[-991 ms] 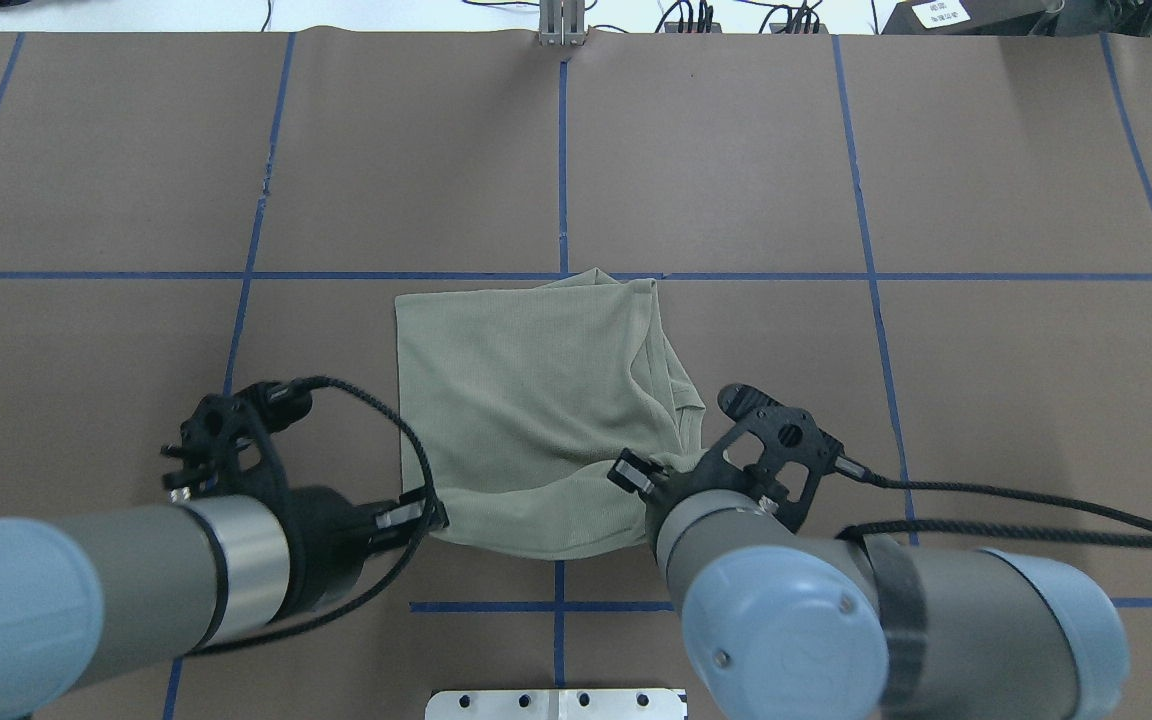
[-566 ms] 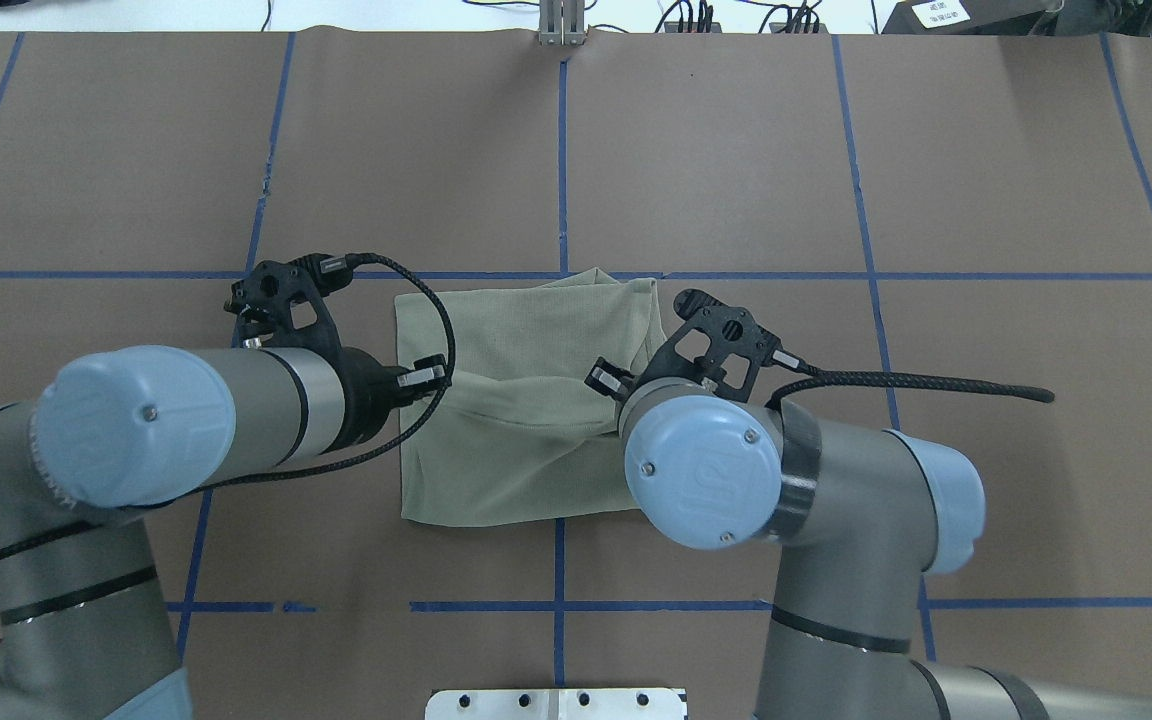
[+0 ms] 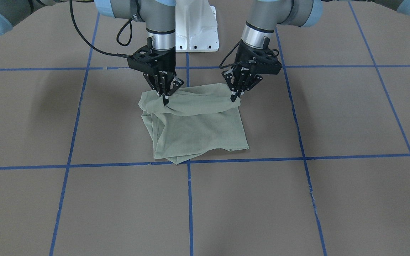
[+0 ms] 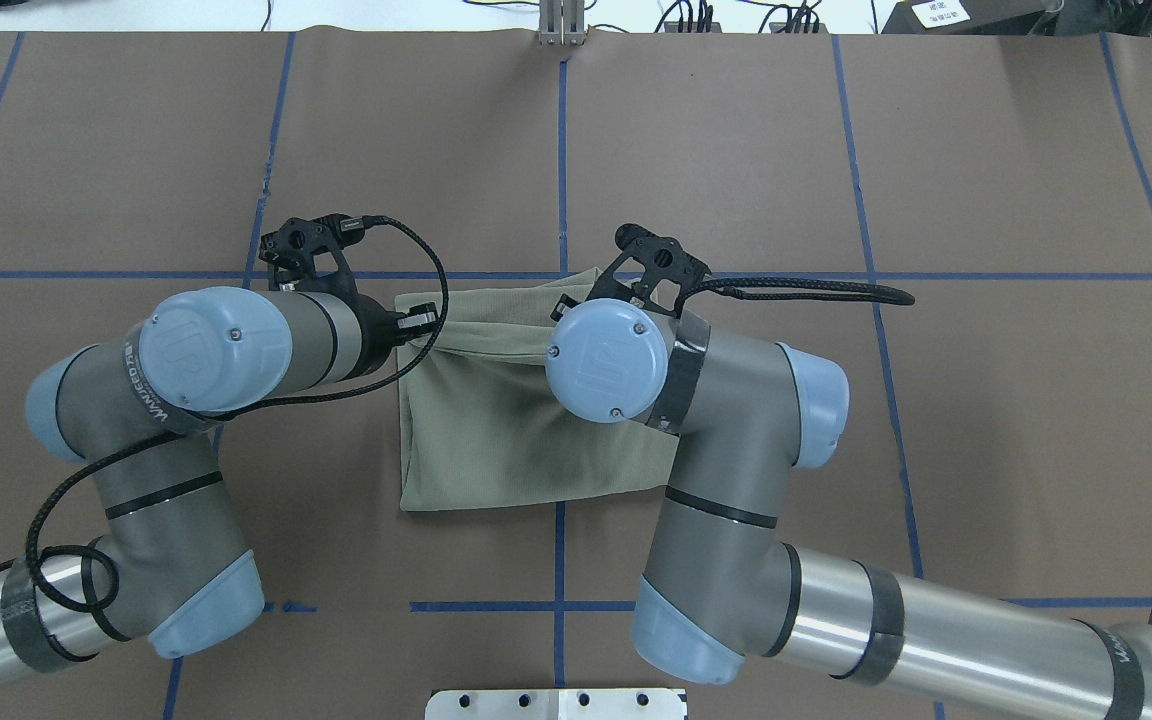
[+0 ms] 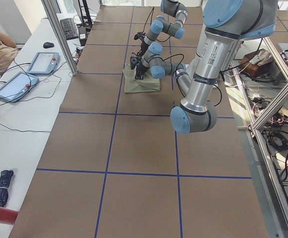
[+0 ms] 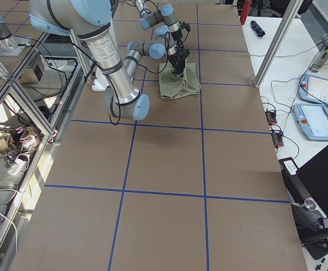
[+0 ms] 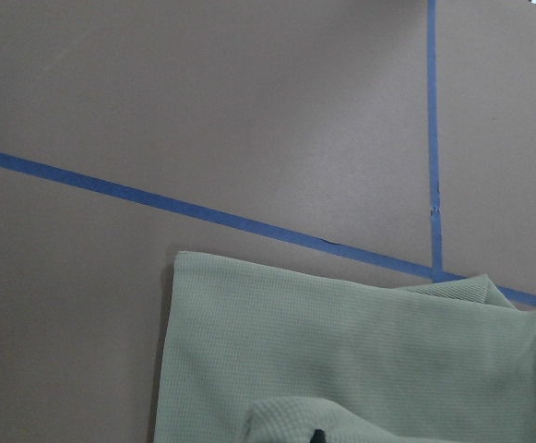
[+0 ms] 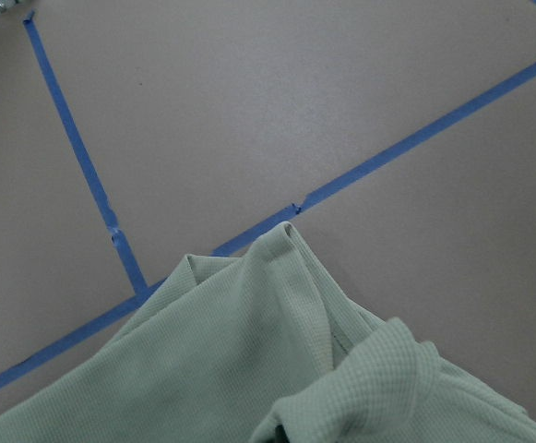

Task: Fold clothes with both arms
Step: 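Fold the held edge over onto the far half of the shirt with both grippers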

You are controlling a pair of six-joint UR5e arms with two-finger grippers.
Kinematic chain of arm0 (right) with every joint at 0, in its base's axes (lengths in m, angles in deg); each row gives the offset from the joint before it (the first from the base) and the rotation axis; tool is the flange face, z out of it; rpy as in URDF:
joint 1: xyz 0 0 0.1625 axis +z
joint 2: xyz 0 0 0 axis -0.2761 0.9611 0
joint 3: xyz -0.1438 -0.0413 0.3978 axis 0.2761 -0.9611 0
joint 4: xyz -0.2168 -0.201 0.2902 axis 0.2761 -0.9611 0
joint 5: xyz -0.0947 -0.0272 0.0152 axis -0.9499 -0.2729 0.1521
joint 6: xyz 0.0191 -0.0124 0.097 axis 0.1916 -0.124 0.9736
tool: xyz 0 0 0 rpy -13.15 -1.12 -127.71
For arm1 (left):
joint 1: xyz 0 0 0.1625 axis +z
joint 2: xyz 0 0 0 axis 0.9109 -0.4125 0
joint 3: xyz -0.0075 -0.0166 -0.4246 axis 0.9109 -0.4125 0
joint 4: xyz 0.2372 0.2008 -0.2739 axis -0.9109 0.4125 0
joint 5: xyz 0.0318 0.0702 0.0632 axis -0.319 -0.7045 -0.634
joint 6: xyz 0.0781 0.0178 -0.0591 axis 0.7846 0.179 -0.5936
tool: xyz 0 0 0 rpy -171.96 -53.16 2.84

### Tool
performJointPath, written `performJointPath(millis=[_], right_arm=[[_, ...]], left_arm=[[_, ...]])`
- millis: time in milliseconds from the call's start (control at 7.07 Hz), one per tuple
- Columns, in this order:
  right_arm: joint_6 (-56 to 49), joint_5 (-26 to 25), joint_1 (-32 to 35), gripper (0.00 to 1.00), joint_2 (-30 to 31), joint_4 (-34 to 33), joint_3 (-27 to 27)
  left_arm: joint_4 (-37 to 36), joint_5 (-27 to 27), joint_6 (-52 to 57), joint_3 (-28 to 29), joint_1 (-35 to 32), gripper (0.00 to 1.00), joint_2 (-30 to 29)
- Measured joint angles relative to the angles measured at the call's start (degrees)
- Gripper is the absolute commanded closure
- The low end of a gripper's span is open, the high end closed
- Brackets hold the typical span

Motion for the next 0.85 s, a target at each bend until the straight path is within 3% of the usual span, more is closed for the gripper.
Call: performJointPath(millis=[283,425,566,849], right_arm=[[-2.7,1.7,2.0,1.00,-1.8,4.1,-6.2],[-4.1,2.4,2.8,0.31,-2.1,4.6,-7.6],[-5.1,2.7,3.1,0.00,-2.1,4.8,-8.3],[-9.0,2.9,3.3,0.00,-2.6,5.0,-9.4]], left_arm=[[2.5,-0.1,0.2,4.1,-0.2,1.00,-0.8],[2.8,-0.2,0.2,5.2,-0.2,0.35,-1.3],[2.9,-0.1,0.5,5.8,-0.2,0.00,-1.7],[2.8,0.1,5.5,5.5,-0.3,0.00,-2.0]])
